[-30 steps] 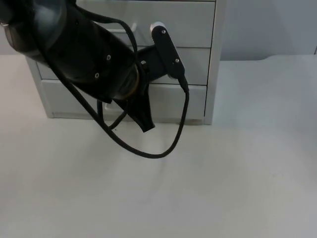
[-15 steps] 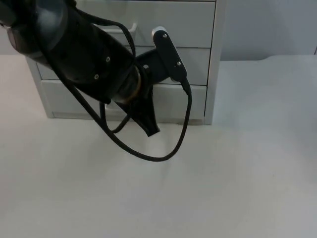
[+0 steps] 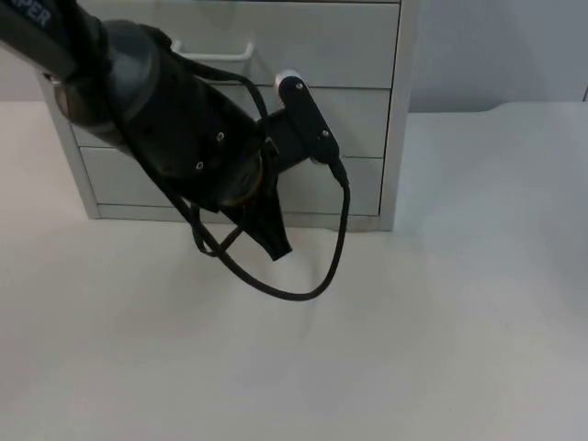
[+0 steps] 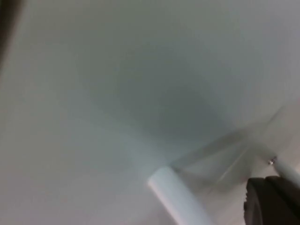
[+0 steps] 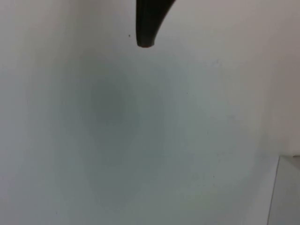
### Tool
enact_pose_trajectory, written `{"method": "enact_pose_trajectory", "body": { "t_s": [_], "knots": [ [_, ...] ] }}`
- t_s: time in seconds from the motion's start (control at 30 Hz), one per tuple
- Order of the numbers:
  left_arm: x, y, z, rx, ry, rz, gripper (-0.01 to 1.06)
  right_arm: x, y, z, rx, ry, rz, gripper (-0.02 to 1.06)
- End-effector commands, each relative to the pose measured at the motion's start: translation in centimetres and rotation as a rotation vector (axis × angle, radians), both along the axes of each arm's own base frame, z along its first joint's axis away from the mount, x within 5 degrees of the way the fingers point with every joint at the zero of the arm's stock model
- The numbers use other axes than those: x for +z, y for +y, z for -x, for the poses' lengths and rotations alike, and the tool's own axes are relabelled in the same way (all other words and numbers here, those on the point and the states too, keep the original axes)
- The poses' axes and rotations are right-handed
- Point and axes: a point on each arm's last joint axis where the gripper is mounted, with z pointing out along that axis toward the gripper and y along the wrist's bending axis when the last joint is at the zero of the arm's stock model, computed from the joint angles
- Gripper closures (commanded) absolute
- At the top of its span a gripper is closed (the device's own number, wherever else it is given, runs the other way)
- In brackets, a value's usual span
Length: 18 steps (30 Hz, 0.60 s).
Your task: Open the drawer with the left hand, place the block into the drawer with the right hand, then close the drawer with the left hand.
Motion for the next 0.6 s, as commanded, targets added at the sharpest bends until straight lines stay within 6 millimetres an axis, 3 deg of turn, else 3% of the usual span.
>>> {"method": "enact_pose_trajectory", "body": {
  "t_s": [0.0,0.13,0.27,0.3,0.43,0.57],
  "knots": [
    [0.8,0.0,-0.5,0.048,-0.059,-0.004,1.05,0.0,-0.1,0.1,0.004,-0.007,0.006,0.27],
    [1.7,-0.8,0.6,0.008,-0.061,-0.04,1.05,0.0,-0.1,0.1,0.006,-0.007,0.008,0.27],
    [4.8,-1.9,4.1,0.008,-0.005,0.026,1.05,0.0,-0.1,0.1,0.006,-0.007,0.01,0.27],
    [4.8,-1.9,4.1,0.008,-0.005,0.026,1.05,0.0,-0.1,0.1,0.006,-0.007,0.01,0.27],
    [7.6,-2.0,7.4,0.038,0.114,0.154,1.05,0.0,-0.1,0.1,0.006,-0.007,0.01,0.27],
    [9.0,-1.6,9.6,0.037,0.223,0.214,1.05,0.0,-0.1,0.1,0.006,-0.007,0.01,0.27]
  ]
}}
